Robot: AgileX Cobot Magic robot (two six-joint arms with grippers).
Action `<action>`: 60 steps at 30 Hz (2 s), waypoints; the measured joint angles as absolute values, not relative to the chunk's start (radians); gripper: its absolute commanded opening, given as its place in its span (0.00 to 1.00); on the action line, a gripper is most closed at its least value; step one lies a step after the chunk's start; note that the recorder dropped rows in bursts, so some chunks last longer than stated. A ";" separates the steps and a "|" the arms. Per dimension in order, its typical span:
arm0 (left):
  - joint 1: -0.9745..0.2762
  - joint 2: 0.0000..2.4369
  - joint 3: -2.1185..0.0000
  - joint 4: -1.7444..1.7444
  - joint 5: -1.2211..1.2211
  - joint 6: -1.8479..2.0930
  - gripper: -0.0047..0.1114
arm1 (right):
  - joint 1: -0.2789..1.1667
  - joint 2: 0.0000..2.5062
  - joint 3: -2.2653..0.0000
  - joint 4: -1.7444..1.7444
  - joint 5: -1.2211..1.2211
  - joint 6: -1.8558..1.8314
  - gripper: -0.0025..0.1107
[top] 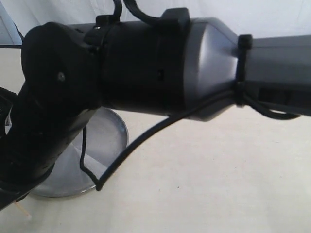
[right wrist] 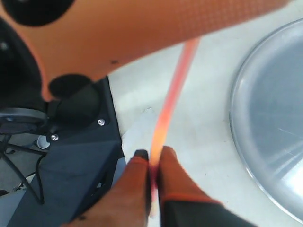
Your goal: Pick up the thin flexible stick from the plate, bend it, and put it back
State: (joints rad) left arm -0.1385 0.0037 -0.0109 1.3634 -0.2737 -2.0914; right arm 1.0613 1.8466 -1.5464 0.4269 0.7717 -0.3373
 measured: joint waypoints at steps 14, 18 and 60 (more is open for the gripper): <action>-0.138 0.004 -0.007 1.281 -0.329 -2.089 0.19 | 1.061 1.851 -1.551 0.433 0.690 -0.337 0.01; -0.138 0.004 -0.005 1.279 -0.359 -2.089 0.19 | 1.061 1.849 -1.553 0.437 0.668 -0.337 0.01; -0.140 0.002 -0.010 1.441 -0.387 -2.097 0.04 | 1.061 1.821 -1.555 0.437 0.764 -0.334 0.01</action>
